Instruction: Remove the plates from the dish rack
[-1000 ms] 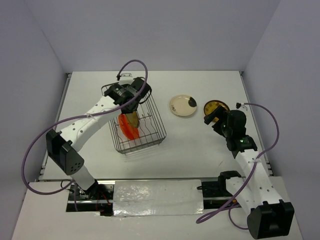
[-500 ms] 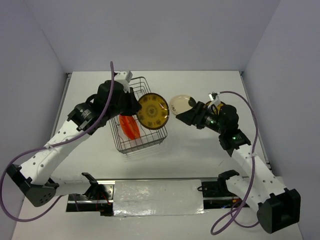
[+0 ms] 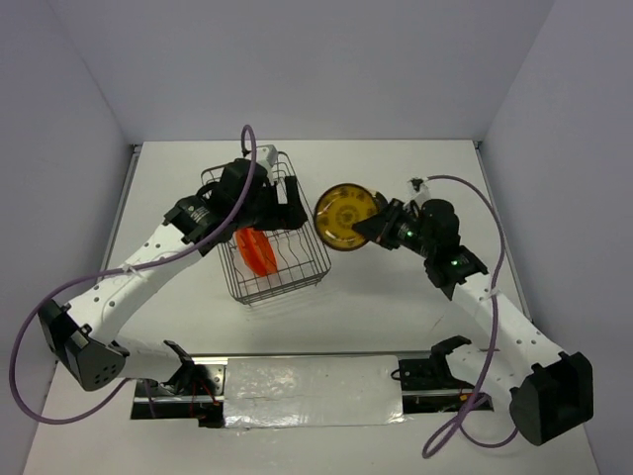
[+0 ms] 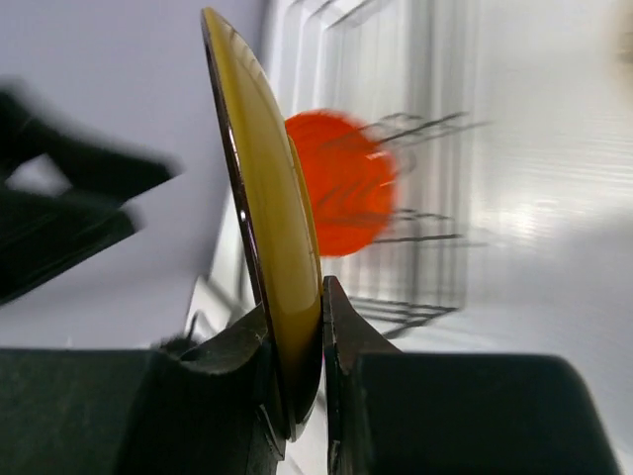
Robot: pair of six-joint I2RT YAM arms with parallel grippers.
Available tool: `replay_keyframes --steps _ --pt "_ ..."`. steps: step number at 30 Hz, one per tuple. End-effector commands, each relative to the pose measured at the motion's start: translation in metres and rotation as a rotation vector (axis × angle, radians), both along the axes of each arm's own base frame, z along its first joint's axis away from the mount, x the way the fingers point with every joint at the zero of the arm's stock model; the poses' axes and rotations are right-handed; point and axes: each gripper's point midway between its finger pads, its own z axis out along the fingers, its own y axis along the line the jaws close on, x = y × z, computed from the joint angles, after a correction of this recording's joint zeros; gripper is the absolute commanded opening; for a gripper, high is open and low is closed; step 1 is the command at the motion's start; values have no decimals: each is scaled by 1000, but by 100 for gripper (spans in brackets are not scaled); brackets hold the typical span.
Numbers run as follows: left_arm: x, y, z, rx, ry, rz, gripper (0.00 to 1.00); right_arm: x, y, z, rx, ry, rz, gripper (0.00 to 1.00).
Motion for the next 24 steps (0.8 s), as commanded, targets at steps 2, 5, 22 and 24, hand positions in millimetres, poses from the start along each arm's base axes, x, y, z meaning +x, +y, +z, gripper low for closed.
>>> replay_keyframes --steps 2,5,22,24 --pt "3 54 12 138 -61 210 100 46 -85 -19 -74 62 -370 15" --pt "-8 78 13 189 -86 250 99 70 -141 -34 -100 89 -534 15" --pt "-36 122 -22 371 -87 239 99 144 -262 -141 -144 467 -715 35" --pt "-35 121 -29 377 -72 236 99 141 -267 -147 -171 477 -738 56"
